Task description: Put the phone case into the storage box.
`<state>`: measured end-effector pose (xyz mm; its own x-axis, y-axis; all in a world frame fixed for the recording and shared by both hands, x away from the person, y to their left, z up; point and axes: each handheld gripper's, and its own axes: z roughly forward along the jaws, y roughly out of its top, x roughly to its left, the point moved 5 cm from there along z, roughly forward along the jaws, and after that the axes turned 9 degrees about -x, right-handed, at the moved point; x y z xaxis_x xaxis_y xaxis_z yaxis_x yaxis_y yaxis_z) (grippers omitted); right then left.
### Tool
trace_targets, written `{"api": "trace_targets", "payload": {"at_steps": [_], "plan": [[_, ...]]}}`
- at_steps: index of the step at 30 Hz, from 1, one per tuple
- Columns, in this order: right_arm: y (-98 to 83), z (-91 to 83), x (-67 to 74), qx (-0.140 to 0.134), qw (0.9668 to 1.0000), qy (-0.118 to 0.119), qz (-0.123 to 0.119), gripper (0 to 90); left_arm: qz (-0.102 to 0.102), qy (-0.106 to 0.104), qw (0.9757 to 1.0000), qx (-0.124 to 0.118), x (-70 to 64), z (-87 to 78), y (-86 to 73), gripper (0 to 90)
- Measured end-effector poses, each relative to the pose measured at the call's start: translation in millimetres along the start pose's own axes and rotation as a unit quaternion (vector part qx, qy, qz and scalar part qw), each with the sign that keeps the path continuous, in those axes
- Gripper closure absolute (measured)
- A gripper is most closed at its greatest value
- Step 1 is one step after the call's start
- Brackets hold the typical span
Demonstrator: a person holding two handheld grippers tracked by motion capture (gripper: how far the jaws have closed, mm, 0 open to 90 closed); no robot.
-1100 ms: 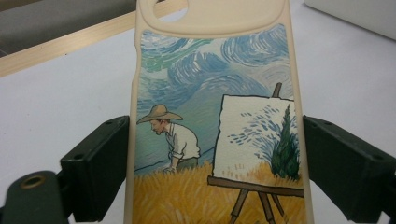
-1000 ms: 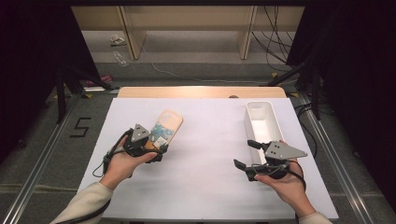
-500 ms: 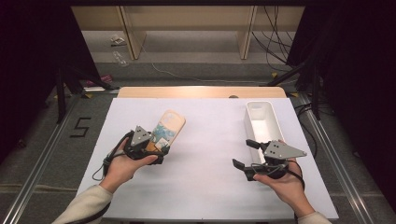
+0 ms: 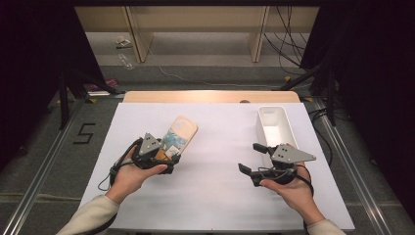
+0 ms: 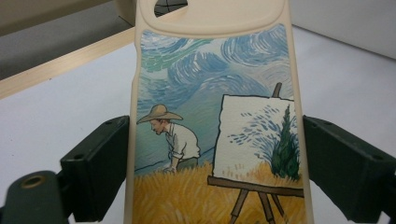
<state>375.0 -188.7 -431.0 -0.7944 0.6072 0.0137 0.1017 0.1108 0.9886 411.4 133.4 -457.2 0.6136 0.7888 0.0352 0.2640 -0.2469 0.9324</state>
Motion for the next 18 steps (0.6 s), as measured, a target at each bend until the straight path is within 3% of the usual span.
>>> {"api": "trace_targets", "payload": {"at_steps": [18], "plan": [[9.0,18.1,-1.0,-0.010,0.9999,0.004,0.009,15.5,0.007,-0.017,0.9998,-0.002,-11.4,2.0,1.5,11.2]]}}
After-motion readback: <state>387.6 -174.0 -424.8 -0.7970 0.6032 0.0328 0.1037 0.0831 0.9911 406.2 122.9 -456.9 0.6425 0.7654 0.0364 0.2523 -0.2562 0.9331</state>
